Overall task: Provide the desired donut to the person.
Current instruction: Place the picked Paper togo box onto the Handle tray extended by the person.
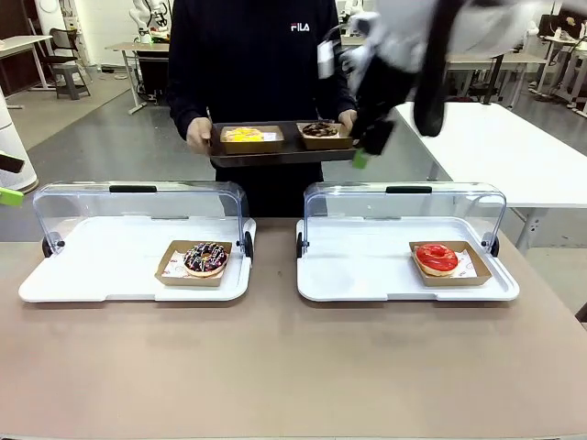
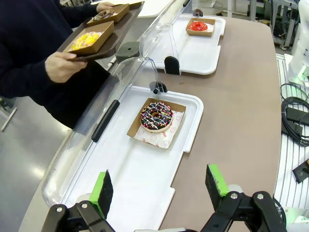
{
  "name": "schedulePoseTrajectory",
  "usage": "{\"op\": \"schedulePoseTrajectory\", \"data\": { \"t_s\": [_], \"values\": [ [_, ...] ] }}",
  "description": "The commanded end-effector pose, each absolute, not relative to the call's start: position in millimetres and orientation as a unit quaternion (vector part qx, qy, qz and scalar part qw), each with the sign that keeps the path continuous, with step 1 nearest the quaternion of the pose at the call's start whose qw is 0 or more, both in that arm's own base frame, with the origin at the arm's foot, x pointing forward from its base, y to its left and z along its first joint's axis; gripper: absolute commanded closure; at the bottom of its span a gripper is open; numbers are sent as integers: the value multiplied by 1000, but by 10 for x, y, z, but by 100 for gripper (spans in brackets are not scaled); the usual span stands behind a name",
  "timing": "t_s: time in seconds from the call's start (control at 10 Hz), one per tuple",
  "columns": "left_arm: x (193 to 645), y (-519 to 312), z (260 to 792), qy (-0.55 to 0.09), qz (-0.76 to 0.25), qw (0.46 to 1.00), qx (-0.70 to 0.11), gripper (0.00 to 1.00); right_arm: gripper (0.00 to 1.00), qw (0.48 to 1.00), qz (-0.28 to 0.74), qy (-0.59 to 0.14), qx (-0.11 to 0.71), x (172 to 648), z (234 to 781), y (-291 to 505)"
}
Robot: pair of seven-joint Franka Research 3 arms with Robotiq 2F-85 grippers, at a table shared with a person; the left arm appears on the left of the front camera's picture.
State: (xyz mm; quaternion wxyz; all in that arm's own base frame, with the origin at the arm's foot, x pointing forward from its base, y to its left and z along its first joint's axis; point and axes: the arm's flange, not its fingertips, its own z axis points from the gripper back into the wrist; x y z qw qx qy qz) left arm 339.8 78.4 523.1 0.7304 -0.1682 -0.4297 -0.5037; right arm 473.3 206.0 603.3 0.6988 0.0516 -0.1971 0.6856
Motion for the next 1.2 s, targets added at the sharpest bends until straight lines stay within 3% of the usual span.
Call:
{"op": "schedulePoseTrajectory", "data": {
  "t_s": [0.0,0.2,0.5,1.1],
  "values": [
    [3398,782,5231,-437,-499,728,-172,0,0,694,679,-214,104,4428,6014,1216],
    [3398,782,5231,-437,-499,728,-172,0,0,675,667,-283,139,4130,5886,569],
    [3398,782,5231,-437,-499,728,-172,0,0,688,617,-352,150,3887,5581,165],
    [3398,782,5231,-437,-499,728,-172,0,0,695,580,-382,188,3916,5210,-218]
  ]
}}
